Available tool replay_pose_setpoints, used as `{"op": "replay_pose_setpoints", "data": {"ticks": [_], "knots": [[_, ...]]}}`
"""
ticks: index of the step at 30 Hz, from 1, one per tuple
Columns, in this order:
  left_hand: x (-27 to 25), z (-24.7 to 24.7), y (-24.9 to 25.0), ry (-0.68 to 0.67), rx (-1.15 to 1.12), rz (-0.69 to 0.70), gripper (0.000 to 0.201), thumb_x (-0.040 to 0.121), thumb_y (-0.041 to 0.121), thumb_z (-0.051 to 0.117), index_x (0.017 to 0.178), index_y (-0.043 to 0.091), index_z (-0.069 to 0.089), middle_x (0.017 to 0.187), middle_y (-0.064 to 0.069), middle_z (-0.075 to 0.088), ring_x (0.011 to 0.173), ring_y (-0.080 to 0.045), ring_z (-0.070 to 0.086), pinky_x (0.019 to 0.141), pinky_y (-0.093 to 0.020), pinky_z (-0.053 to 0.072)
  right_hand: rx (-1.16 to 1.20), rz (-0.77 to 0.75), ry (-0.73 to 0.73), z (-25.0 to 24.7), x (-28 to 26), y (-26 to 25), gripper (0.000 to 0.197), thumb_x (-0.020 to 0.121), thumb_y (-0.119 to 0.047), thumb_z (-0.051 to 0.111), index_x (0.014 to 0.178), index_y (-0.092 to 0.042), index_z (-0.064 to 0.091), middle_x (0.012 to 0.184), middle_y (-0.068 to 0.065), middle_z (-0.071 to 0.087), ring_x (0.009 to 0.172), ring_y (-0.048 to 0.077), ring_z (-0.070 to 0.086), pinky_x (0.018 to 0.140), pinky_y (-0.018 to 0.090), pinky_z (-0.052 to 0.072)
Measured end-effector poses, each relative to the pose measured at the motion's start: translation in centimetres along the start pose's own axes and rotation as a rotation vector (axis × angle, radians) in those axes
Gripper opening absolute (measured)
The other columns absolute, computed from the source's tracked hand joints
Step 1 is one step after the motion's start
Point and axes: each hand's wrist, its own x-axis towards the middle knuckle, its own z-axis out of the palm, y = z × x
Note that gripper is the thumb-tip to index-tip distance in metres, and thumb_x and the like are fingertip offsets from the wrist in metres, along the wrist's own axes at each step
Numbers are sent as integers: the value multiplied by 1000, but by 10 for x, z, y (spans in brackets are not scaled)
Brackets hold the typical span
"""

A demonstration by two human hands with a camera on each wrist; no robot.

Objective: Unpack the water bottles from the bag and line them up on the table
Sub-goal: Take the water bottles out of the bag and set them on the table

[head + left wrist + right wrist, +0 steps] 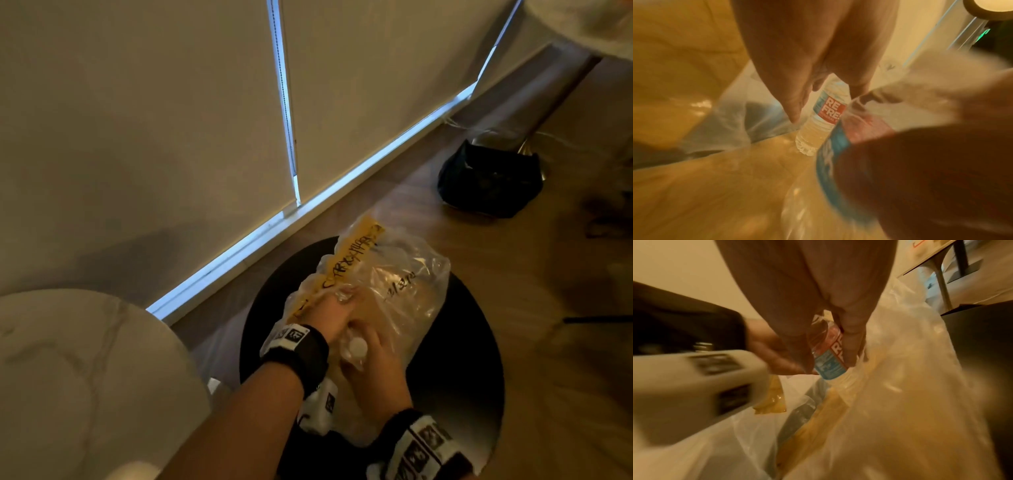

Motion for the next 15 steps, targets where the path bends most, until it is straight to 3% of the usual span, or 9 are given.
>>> {"op": "replay_pose_setpoints", "data": {"ticks": [2, 5, 8, 9, 12, 13, 15], "knots": [[12, 5, 3, -47, -94, -78, 46, 92, 68, 56, 128, 39, 60, 132, 1, 65, 121, -30, 61, 109, -48, 50, 11, -23, -71, -4, -18, 8, 59, 79, -23, 74, 125, -44, 43, 136, -9, 43, 122, 14, 49, 100, 21, 38], [15, 3, 11, -3, -143, -161, 52, 84, 71, 63, 126, 41, 56, 126, 0, 66, 117, -34, 64, 106, -52, 53, 95, 0, -92, -15, -34, 16, 60, 75, -28, 77, 120, -53, 45, 128, -19, 50, 117, 7, 52, 99, 27, 46], [-1, -1, 13, 21, 28, -126, 40, 81, 73, 52, 110, 45, 54, 105, 8, 67, 96, -28, 68, 87, -46, 57, 145, 11, -64, -34, -40, 18, 62, 73, -27, 80, 106, -66, 45, 112, -27, 58, 103, -3, 58, 84, 12, 46], [-9, -5, 12, 26, 69, -81, 40, 78, 76, 44, 104, 46, 52, 101, 9, 65, 93, -26, 68, 86, -47, 58, 156, 10, -55, -41, -43, 18, 62, 72, -25, 80, 102, -67, 46, 107, -29, 59, 99, -6, 58, 79, 10, 45], [-43, -15, 6, -94, 233, 36, 37, 87, 66, 48, 117, 44, 51, 125, 3, 61, 110, -22, 60, 101, -44, 52, 186, 9, -58, -60, -52, 14, 55, 74, -23, 80, 105, -58, 51, 107, -24, 62, 97, -4, 59, 74, 13, 46], [-56, -15, -3, -153, 248, 72, 42, 90, 61, 54, 126, 42, 50, 137, 2, 57, 120, -20, 55, 107, -42, 48, 174, 8, -58, -65, -56, 11, 54, 74, -24, 80, 110, -53, 52, 108, -21, 62, 97, -2, 60, 73, 14, 46], [-84, -16, -23, -222, 233, 98, 63, 84, 67, 63, 139, 45, 42, 154, -1, 47, 141, -26, 48, 116, -51, 46, 126, -8, -43, -71, -65, 3, 53, 74, -25, 80, 115, -45, 53, 109, -15, 64, 97, 4, 61, 74, 18, 47]]}}
